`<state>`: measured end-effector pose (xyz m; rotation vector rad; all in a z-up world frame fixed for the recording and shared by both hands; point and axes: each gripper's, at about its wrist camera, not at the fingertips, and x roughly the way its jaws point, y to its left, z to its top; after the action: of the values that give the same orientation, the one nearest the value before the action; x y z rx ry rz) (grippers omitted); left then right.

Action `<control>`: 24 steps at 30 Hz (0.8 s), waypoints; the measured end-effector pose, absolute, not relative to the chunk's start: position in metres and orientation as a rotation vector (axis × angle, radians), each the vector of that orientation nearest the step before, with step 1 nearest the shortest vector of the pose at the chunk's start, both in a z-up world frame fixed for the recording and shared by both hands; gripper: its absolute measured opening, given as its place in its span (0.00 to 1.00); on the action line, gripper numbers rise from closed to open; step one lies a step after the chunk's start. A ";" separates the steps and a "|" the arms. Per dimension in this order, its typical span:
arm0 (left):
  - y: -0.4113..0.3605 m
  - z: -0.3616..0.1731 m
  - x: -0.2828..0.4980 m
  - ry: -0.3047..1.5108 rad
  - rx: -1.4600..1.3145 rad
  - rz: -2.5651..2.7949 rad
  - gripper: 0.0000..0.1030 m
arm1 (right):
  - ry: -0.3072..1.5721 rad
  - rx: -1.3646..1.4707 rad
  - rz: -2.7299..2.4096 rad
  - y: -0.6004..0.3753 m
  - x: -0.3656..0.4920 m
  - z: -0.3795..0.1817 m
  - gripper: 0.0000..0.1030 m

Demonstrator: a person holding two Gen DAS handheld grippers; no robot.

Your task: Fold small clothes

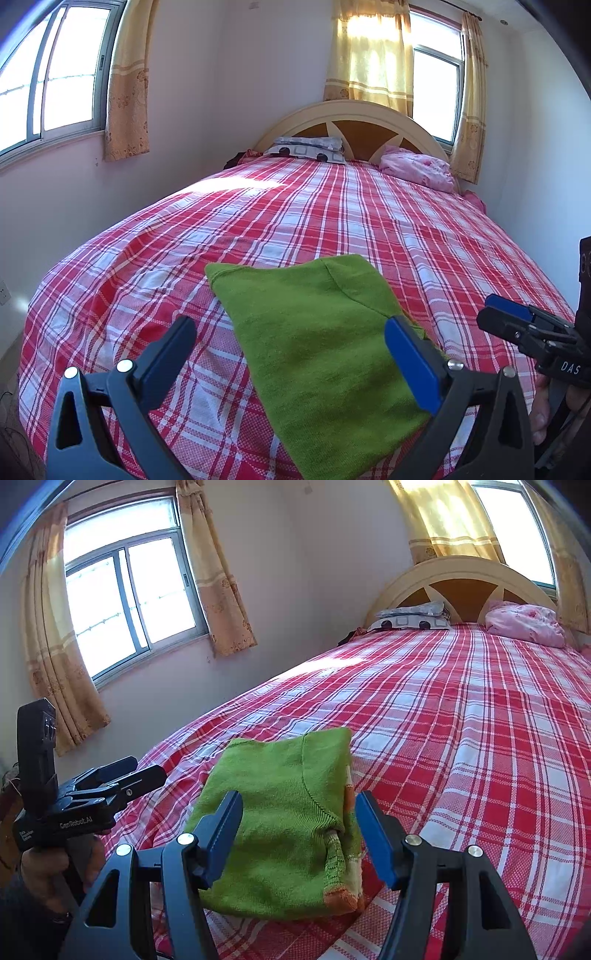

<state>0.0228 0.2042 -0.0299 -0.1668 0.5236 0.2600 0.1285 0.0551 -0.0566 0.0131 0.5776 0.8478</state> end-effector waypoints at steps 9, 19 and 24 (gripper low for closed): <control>0.203 -0.026 0.025 0.530 -0.164 0.256 1.00 | 0.569 0.005 0.845 0.055 0.127 -0.056 0.63; 0.206 -0.026 0.025 0.540 -0.151 0.295 1.00 | 0.570 0.000 0.843 0.055 0.125 -0.056 0.63; 0.214 -0.023 0.024 0.534 -0.153 0.323 1.00 | 0.573 -0.006 0.847 0.055 0.125 -0.058 0.63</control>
<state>0.0242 0.2141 -0.0231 -0.1535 0.5337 0.3228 0.1247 0.0551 -0.0579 -0.0061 0.5733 0.8469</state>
